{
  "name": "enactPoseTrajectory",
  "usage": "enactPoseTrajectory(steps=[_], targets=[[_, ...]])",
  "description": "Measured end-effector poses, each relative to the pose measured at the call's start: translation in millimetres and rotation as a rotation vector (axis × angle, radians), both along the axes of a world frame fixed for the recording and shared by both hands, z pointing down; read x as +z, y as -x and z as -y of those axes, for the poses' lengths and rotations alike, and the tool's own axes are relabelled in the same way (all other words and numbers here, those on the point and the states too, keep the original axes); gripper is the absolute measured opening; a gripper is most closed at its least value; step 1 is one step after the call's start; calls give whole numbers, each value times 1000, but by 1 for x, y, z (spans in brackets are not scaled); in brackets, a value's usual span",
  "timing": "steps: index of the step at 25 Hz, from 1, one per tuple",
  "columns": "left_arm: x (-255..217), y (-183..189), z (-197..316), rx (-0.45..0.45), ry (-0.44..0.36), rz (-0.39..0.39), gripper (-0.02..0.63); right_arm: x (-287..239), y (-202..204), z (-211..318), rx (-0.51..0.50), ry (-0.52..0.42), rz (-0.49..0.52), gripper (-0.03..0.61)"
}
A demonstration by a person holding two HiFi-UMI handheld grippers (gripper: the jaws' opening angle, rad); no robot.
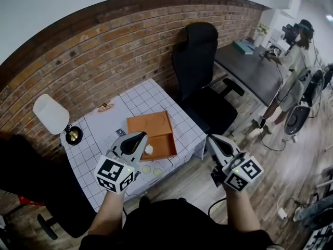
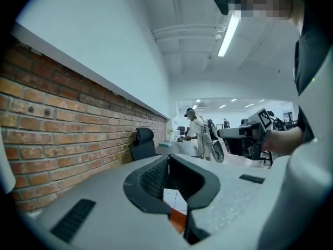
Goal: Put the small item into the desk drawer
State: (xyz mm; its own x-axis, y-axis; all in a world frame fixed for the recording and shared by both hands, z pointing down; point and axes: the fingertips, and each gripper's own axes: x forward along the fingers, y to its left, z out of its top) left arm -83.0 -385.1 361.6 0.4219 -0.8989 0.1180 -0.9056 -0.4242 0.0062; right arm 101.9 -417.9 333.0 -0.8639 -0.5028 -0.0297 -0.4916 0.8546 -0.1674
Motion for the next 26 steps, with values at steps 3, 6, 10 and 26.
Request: enactPoseTrajectory(steps=[3,6,10,26], targets=[[-1,9,1,-43,2,-28,14,-1,2,-1,-7,-9,-8,-6],[-5,15,1,-80,-24,-65,18,-1,4,-4,-15,-18,-12,-6],[-9,12,-2,-74,-35,-88,52,-1,5,-8,-17,-17,-12,-6],[11,29,-17,-88,21,-1,9,6,22,-23,-23,0,-25,-6]])
